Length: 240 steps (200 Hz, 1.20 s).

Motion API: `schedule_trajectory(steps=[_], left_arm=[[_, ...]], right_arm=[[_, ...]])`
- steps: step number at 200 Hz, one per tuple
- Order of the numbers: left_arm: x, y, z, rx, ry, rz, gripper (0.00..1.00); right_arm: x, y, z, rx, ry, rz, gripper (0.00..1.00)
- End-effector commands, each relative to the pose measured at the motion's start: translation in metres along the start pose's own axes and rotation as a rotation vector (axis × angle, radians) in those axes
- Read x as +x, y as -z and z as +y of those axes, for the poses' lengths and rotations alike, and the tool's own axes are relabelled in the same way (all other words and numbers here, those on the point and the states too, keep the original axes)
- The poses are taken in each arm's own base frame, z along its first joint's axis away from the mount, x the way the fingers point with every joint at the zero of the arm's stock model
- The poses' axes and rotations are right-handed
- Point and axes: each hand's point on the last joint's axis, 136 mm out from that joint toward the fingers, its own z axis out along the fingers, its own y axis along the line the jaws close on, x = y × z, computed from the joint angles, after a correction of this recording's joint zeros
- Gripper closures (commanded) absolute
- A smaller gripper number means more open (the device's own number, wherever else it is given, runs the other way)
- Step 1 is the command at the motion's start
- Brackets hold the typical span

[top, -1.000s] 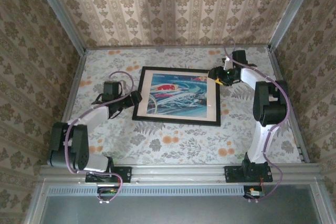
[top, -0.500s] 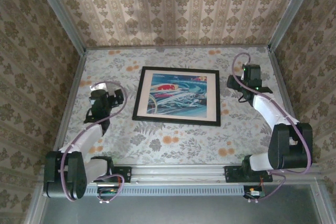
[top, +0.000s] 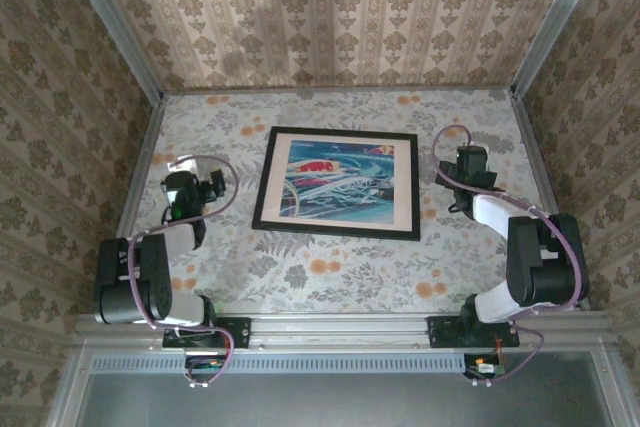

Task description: Put the photo into the frame

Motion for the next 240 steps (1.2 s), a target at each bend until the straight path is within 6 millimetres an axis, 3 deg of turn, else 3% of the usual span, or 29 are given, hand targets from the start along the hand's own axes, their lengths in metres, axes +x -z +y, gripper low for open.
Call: schedule_trajectory(steps=[1,24,51,111,130,240], left_arm=[[-0.01,-0.003,-0.011,0.072,-0.037,-0.051,0.0],[-0.012,-0.006,-0.02,0.119,-0.064,-0.055,0.0],[0.001,-0.008,-0.04,0.217,-0.115,-0.098,0.0],[0.003,-0.011,-0.039,0.185,-0.129,-0.067,0.0],[0.003,-0.011,-0.039,0.181,-0.131,-0.067,0.0],[0.003,-0.011,-0.041,0.184,-0.142,-0.066,0.0]], right_arm=[[-0.023,0.011,0.001,-0.023,-0.004,-0.154,0.09],[-0.028,0.015,0.004,-0.05,-0.003,-0.212,0.08],[-0.03,0.017,0.013,-0.103,0.007,-0.229,0.08],[-0.021,0.019,0.039,-0.197,0.076,-0.314,0.06],[-0.015,0.018,0.038,-0.198,0.064,-0.377,0.0],[-0.013,0.018,0.036,-0.183,0.062,-0.35,0.0]])
